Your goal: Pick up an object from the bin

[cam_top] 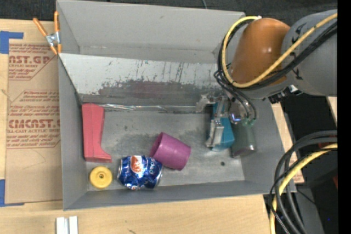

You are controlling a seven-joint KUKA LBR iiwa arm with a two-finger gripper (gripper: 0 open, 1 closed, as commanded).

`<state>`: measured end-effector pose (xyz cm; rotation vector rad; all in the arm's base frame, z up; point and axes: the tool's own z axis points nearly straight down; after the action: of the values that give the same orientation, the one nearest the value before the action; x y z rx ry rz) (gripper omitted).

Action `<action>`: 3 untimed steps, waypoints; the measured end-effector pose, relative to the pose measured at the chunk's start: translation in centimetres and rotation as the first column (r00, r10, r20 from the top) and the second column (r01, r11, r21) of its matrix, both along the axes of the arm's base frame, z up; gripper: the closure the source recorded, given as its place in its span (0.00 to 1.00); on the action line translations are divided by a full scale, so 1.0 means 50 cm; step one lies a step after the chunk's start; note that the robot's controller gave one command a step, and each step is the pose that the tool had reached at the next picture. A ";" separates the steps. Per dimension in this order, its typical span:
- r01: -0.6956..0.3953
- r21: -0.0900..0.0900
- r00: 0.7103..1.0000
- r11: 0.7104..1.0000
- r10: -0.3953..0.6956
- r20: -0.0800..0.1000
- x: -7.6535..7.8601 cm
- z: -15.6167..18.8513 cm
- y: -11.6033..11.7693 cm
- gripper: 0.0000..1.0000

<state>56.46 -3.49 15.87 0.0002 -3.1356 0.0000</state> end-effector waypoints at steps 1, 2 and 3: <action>-0.001 -0.001 1.000 1.000 0.001 0.008 0.004 0.009 0.000 0.00; 0.058 0.000 0.998 0.998 -0.058 0.006 -0.029 -0.024 0.060 0.00; 0.079 0.001 0.997 0.997 -0.079 0.010 -0.036 -0.089 0.094 0.00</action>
Offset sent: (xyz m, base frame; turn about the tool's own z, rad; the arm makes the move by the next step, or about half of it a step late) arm -0.0297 0.0590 -0.0271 0.1015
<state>54.66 1.21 11.40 -0.1245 -3.1431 -0.0018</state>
